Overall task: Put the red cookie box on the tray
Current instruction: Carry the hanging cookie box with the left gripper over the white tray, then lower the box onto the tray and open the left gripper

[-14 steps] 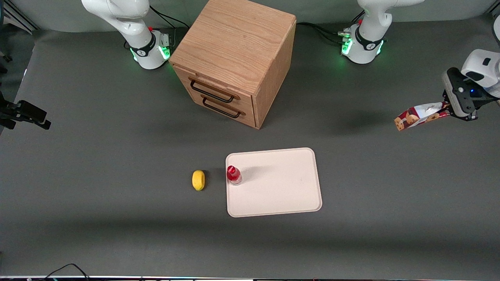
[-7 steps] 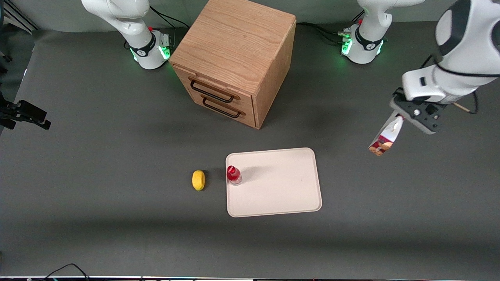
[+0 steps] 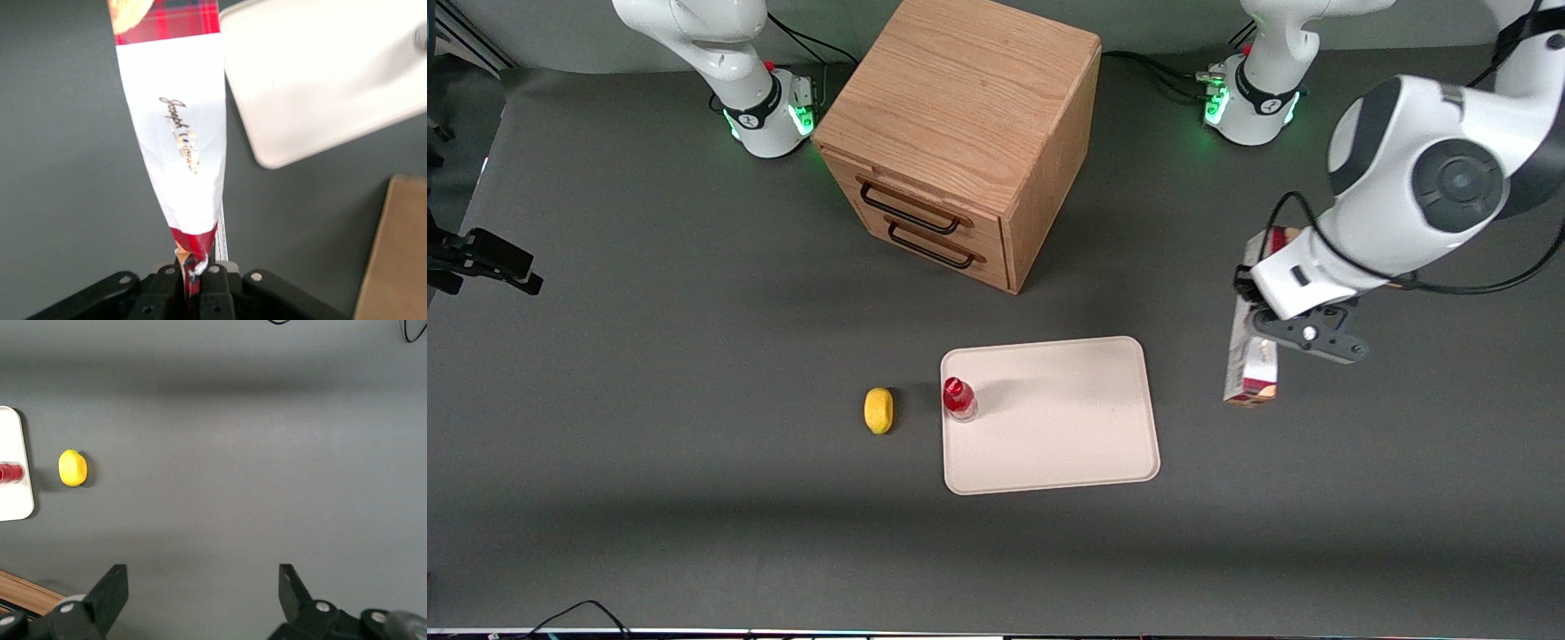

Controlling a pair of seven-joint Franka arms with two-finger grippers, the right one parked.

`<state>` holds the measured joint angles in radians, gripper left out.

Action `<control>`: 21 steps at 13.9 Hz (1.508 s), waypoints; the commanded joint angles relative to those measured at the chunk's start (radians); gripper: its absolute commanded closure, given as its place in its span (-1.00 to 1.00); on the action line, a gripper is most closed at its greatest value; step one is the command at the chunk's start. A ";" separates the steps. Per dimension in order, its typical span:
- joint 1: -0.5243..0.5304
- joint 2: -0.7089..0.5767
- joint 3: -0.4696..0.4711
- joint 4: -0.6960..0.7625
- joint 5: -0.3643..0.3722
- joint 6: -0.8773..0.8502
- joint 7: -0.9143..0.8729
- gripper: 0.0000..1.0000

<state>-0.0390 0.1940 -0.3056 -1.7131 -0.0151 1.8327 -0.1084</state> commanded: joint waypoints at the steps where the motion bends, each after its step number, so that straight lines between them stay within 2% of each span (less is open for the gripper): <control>1: -0.070 0.077 0.003 0.044 0.003 0.066 -0.212 1.00; 5: -0.128 0.174 0.005 0.044 0.023 0.222 -0.358 1.00; 10: -0.162 0.333 0.003 0.050 0.170 0.396 -0.491 1.00; 13: -0.165 0.396 0.003 0.055 0.181 0.473 -0.514 1.00; 15: -0.170 0.432 0.005 0.085 0.208 0.479 -0.517 1.00; 21: -0.176 0.513 0.006 0.124 0.231 0.540 -0.518 1.00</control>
<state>-0.1932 0.6819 -0.3103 -1.6242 0.1912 2.3666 -0.5946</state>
